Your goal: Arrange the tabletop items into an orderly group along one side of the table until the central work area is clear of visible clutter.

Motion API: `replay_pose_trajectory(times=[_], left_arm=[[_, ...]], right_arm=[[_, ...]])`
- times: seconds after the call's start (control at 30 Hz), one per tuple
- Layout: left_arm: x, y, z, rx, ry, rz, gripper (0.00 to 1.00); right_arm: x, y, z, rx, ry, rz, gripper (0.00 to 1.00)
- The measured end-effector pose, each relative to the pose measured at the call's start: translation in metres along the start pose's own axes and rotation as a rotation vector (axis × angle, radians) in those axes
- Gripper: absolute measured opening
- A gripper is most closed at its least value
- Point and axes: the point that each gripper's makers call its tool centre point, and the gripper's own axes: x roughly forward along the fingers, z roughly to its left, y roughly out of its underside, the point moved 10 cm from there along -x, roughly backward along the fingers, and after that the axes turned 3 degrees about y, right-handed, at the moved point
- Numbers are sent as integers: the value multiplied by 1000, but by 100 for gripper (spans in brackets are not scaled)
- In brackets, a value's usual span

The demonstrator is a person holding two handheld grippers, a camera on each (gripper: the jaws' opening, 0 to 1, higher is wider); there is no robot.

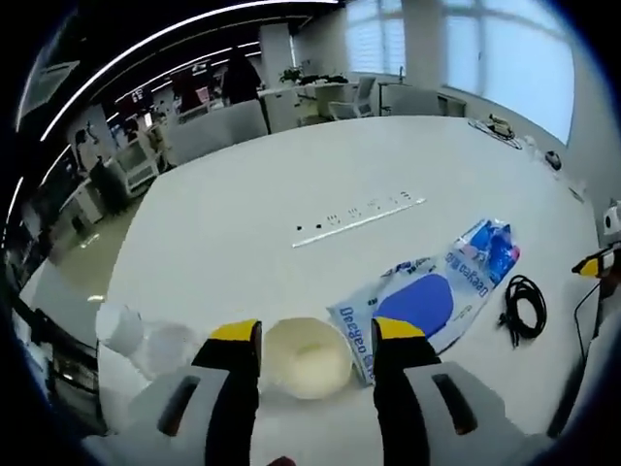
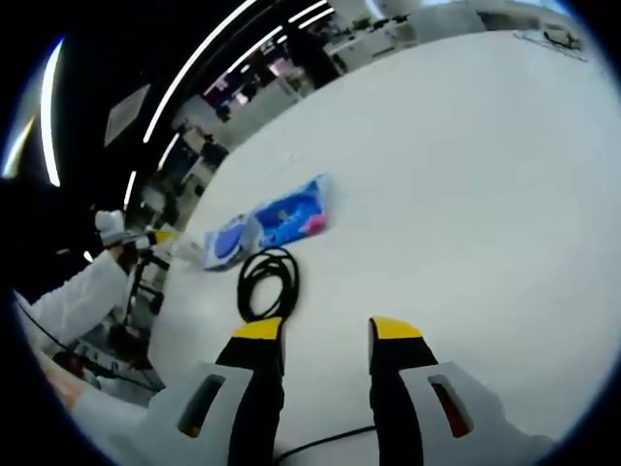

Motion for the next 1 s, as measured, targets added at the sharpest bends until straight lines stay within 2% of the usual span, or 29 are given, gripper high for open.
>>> replay_pose_trajectory(times=[0.1, 0.23, 0.3, 0.37, 0.5, 0.83, 1.0], left_arm=[[-8, -6, 6, 1, -49, -58, 63], [-20, -13, 15, -49, -113, -146, 79], [-23, -14, 19, -66, -125, -160, 87], [-24, -16, 21, -63, -124, -171, 88], [-22, -15, 22, -57, -131, -153, 90], [-24, -12, 19, -63, -117, -129, 87], [-39, -22, 23, -40, -154, -200, 86]], right_arm=[[0, 0, 2, -7, -5, 3, 32], [1, -1, 5, -13, -15, 4, 32], [2, -1, 6, -17, -17, 6, 32], [2, 0, 6, -18, -19, 6, 32], [1, 0, 7, -17, -19, 7, 32], [-1, 2, 4, -7, -16, 3, 32], [0, 1, 4, -6, -15, 2, 32]])
